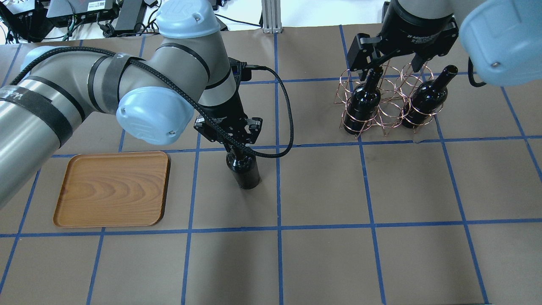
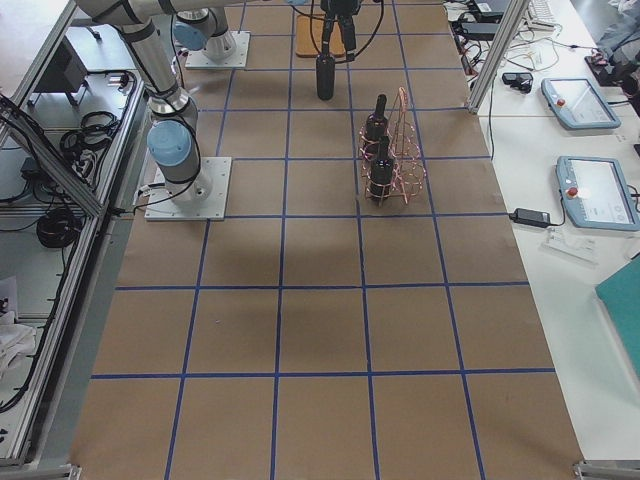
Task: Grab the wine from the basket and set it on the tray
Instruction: 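Close the left gripper on the standing bottle's neck, then lift the bottle with the left gripper and carry it over the wooden tray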
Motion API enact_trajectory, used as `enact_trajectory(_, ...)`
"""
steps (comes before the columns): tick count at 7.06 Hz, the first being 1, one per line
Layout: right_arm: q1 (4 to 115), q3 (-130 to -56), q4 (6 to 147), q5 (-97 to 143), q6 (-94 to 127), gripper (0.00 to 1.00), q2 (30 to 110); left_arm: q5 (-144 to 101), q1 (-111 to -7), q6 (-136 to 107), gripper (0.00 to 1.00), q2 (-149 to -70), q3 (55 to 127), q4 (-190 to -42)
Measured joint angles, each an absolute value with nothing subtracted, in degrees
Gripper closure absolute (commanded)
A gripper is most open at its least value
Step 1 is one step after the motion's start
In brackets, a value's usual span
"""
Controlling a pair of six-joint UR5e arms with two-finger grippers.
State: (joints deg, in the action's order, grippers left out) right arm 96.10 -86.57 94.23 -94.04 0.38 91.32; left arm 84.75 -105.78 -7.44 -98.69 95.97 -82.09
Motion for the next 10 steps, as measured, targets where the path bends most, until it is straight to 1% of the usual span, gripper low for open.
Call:
enact_trajectory(2,96.07,-86.57,94.22,-94.04,0.41,0.00,91.32,85.05,-105.53,-7.33,1.00,-98.52,95.29,-83.37)
enact_trajectory(4,96.09,-86.57,94.22,-94.02,0.40,0.00,91.32,88.81,-103.42,-4.95,1.00,-97.66,91.55,-86.51)
enact_trajectory(6,96.08,-86.57,94.38,-93.97,0.43,0.00,91.32,95.04,-96.38,3.10,1.00,-96.48,87.12,-91.62)
enact_trajectory(7,96.07,-86.57,94.40,-93.96,0.43,0.00,91.32,97.43,-91.73,8.71,1.00,-95.95,86.65,-91.82)
enact_trajectory(9,96.06,-86.57,94.34,-93.96,0.50,0.00,91.32,98.59,-80.76,19.65,1.00,-95.19,87.35,-91.32)
enact_trajectory(10,96.05,-86.57,94.30,-93.98,0.52,0.00,91.32,98.30,-76.01,23.68,1.00,-94.41,89.27,-90.84)
